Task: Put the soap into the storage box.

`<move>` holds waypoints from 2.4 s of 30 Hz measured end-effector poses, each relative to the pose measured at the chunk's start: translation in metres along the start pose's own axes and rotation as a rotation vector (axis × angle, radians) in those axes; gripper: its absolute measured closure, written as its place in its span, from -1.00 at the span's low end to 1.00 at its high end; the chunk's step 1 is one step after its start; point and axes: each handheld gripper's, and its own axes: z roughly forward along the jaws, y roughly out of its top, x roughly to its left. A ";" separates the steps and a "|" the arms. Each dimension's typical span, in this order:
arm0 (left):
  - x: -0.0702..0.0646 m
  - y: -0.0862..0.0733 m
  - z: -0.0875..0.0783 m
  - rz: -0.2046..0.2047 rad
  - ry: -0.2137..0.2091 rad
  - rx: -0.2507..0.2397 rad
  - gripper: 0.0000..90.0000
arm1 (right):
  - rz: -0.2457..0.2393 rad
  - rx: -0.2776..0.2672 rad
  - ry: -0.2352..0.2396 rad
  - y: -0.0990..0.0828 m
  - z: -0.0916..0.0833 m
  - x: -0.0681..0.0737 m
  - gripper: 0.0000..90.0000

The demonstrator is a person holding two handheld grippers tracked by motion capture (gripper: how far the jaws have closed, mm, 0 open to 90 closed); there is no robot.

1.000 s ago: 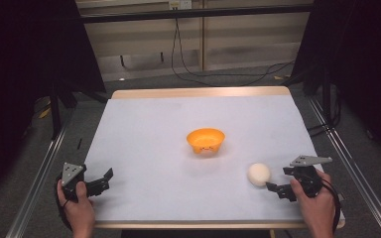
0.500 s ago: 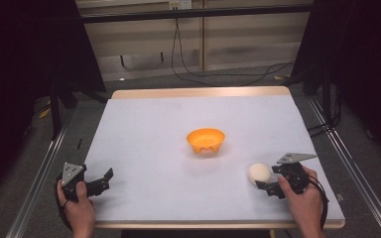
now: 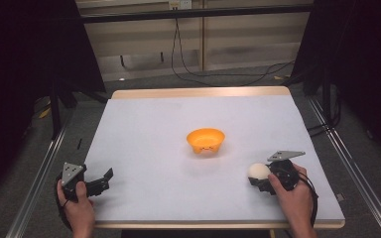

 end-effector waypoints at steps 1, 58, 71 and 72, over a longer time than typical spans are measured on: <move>0.000 0.000 0.000 -0.001 -0.001 0.001 -1.00 | 0.000 -0.001 -0.009 0.000 0.000 0.001 -0.48; -0.001 0.000 0.001 0.011 0.002 0.007 -1.00 | -0.017 -0.034 -0.027 0.039 -0.007 0.004 -0.47; -0.001 0.000 0.001 0.013 0.001 0.007 -1.00 | -0.029 -0.045 -0.014 0.054 -0.002 0.007 -0.47; -0.001 0.000 0.001 0.013 0.000 0.007 -1.00 | -0.026 -0.044 -0.013 0.057 -0.001 0.008 -0.47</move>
